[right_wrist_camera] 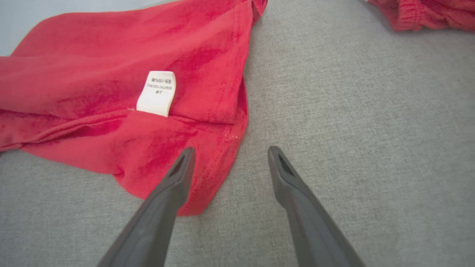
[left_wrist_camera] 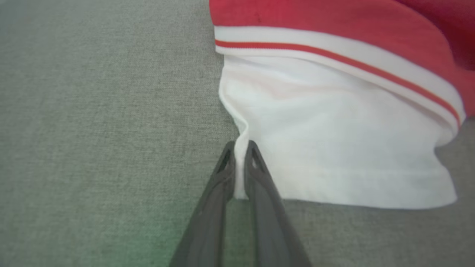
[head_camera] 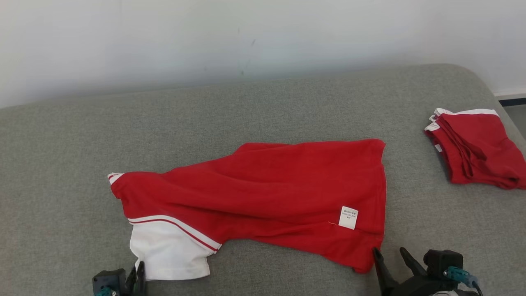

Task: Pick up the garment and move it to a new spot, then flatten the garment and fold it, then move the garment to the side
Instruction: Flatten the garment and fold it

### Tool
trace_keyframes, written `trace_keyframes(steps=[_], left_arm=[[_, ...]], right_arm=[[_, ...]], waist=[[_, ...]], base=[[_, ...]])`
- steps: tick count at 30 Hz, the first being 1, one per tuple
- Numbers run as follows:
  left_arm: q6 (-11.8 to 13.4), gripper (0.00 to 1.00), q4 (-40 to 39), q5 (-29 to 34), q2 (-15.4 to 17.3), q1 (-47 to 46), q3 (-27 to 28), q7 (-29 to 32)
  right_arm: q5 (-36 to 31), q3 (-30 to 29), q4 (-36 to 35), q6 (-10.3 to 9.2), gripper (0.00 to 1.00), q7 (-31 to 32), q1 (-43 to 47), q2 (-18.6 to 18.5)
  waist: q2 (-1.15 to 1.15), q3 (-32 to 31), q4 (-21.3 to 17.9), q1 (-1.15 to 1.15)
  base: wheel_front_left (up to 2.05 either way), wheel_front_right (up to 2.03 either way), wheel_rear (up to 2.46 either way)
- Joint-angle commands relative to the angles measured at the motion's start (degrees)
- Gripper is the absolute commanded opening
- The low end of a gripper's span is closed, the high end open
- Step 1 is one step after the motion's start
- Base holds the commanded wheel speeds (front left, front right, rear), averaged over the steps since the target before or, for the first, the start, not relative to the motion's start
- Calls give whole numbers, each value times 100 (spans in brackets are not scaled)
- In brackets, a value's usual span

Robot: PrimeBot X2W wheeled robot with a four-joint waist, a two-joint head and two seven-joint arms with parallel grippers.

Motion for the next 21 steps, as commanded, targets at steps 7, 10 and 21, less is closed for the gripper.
trace_keyframes(steps=[7, 10, 21], left_arm=[[52, 0, 44, -83, 2, 113, -25, -53], [60, 0, -19, -99, -13, 131, -43, -86], [85, 0, -161, -139, -31, 25, -138, -237]], right_arm=[[-58, -272, 160, -15, 100, 522, -259, 13], [-99, -352, 236, -15, 100, 610, -358, 15], [-225, -231, 541, -15, 100, 1014, -737, 14]], waist=[[-1, 51, 85, -1], [-1, 59, 131, -1], [-1, 167, 194, -1]], base=[[0, 0, 0], [0, 0, 0], [0, 0, 0]])
